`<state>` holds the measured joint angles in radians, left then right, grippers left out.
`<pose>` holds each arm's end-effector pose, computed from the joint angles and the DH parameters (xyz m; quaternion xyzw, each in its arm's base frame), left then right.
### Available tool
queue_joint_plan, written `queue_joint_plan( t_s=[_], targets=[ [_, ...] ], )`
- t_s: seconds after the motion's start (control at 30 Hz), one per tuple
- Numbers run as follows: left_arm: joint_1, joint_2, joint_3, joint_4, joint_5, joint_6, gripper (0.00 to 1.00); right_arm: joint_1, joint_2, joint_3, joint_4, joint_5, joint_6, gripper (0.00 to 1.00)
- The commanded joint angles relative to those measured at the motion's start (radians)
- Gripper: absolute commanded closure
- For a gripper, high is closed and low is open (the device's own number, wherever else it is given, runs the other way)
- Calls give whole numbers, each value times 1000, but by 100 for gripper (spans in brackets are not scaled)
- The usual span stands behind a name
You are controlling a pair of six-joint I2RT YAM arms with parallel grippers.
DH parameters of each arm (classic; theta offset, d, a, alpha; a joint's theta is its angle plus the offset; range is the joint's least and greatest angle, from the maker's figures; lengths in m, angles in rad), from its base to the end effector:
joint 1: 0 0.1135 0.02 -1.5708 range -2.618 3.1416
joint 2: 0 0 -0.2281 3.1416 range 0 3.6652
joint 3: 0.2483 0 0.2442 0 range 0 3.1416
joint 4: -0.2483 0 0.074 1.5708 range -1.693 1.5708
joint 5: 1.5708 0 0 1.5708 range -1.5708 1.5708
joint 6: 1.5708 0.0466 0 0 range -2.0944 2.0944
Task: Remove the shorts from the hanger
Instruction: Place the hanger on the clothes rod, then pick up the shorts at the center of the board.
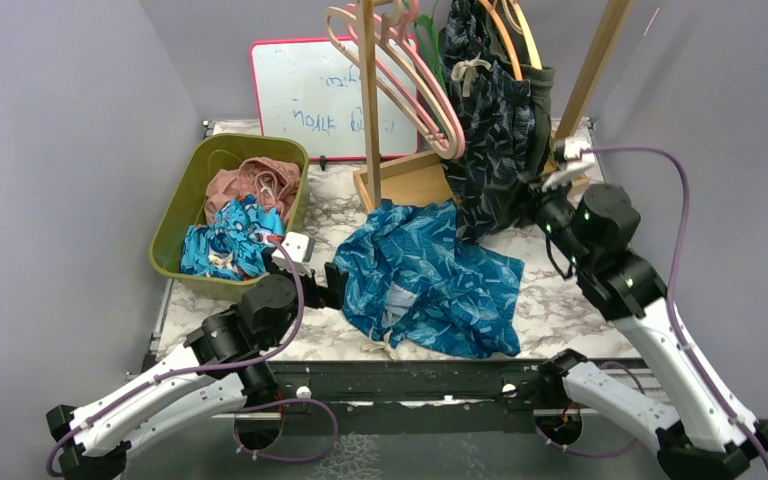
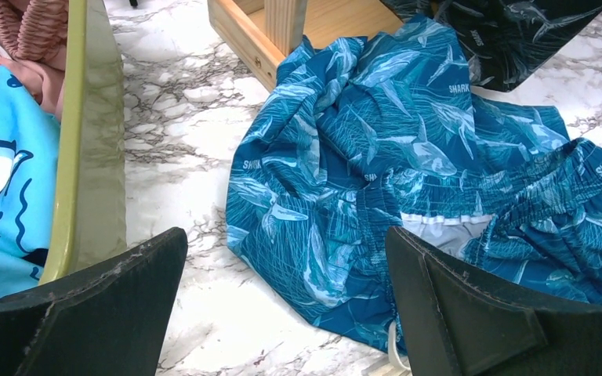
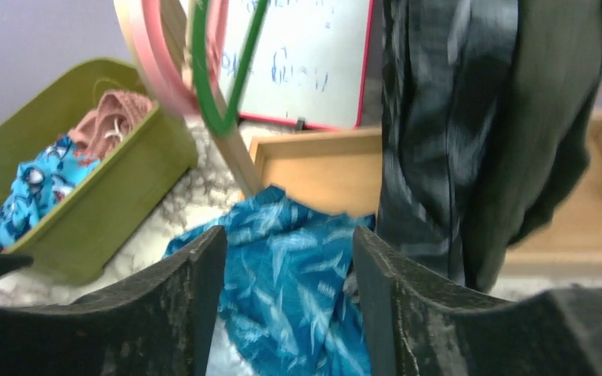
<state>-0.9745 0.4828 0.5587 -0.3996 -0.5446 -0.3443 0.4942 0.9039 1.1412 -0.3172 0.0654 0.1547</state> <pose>0.1084 -0.1167 0.2610 0.0930 0.7921 -0.1720 0.5783 0.1907 0.0993 0.3971 -0.1022 0.7276 0.1933 0.6502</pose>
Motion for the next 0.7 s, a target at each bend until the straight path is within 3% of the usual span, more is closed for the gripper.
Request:
queue_joint_plan(
  t_s=[0.0, 0.2, 0.37, 0.53, 0.67],
  targets=[
    [3, 0, 1, -1, -33, -10, 1, -2, -165, -188, -66, -29, 153, 34],
    [3, -21, 24, 12, 69, -51, 1, -2, -345, -453, -136, -165, 393, 31],
    [2, -5, -42, 215, 290, -20, 1, -2, -439, -592, -206, -202, 540, 31],
    [0, 276, -19, 346, 479, -9, 1, -2, -523, -629, -263, -193, 574, 30],
    [-73, 559, 75, 353, 446, 74, 1, -2, -569, -626, -286, -170, 600, 30]
  ],
)
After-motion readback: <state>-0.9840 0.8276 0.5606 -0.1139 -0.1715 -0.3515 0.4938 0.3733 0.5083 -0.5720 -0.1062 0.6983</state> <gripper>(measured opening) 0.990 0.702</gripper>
